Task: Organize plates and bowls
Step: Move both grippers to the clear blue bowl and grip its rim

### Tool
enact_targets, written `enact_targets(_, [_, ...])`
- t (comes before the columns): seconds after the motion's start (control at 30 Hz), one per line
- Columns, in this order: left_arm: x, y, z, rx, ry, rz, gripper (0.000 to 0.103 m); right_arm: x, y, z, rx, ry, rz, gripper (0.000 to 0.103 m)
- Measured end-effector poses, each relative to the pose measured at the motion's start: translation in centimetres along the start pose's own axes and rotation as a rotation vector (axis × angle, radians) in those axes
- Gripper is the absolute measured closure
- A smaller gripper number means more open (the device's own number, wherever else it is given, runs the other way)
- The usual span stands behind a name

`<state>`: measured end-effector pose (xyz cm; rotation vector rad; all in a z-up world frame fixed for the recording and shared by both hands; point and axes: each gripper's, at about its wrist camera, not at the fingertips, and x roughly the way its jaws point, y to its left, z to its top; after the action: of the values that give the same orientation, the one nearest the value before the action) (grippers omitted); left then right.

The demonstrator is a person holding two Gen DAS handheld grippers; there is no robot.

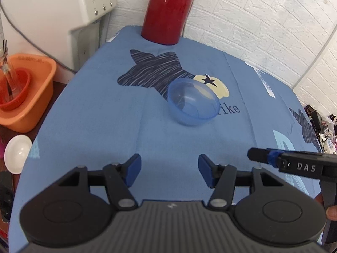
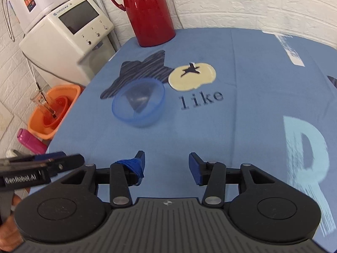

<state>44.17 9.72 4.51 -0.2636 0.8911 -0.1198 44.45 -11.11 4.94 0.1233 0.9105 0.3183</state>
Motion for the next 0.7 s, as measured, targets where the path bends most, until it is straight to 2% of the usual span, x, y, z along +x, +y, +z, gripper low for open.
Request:
enact_targets(0.23, [3.0,0.6,2.9,-0.004,0.012,0.010,0.044,2.8,-1.0,3.4,0.054,-0.021,0.032,0.071])
enact_targets(0.4, [4.8,1.0,5.8,-0.056,-0.002,-0.046,0.044,5.7,-1.1,5.3,0.103,-0.006,0.060,0.071])
enact_targets(0.5, [6.2,0.9,7.1,-0.076,0.002,-0.066,0.044,7.2,-0.5,6.4,0.082,0.001,0.055,0.071])
enact_targets(0.6, [7.5,0.5,7.7,-0.058,-0.011,-0.028,0.043,8.8,0.0,7.3,0.028,0.002,0.009,0.070])
enact_targets(0.7, [9.0,0.4,7.9,-0.056,0.001,0.003,0.043,10.0,0.3,7.6,-0.008,-0.008,0.005,0.069])
